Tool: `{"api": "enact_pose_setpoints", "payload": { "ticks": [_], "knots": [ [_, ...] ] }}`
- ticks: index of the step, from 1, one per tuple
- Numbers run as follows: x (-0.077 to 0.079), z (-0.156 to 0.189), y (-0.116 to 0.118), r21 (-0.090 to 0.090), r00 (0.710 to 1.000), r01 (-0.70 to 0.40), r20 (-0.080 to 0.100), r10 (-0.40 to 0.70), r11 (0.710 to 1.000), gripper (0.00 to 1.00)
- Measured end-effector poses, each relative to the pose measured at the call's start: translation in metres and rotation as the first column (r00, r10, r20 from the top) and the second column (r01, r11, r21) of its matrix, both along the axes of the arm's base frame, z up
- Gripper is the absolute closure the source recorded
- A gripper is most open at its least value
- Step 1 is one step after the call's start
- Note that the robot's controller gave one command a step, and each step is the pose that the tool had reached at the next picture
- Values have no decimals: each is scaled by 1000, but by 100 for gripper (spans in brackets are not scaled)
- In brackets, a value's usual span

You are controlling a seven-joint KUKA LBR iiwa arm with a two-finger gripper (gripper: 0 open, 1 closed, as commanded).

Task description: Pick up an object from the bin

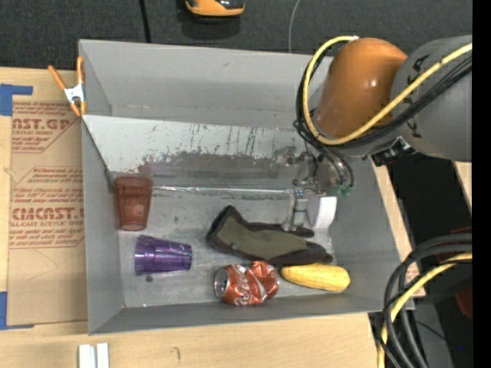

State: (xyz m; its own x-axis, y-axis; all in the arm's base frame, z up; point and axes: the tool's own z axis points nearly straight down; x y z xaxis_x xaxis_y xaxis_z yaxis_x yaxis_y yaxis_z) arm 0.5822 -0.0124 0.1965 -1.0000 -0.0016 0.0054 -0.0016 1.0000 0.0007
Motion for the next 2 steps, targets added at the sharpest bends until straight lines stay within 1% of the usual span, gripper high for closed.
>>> {"api": "enact_pose_setpoints", "payload": {
  "ticks": [1, 2],
  "knots": [
    [1, 5, 0, 0, 1000, 0, 8, 0, 1000, 0],
    [1, -30, -1, -1, 997, -73, 14, 73, 997, 0]
  ]
}}
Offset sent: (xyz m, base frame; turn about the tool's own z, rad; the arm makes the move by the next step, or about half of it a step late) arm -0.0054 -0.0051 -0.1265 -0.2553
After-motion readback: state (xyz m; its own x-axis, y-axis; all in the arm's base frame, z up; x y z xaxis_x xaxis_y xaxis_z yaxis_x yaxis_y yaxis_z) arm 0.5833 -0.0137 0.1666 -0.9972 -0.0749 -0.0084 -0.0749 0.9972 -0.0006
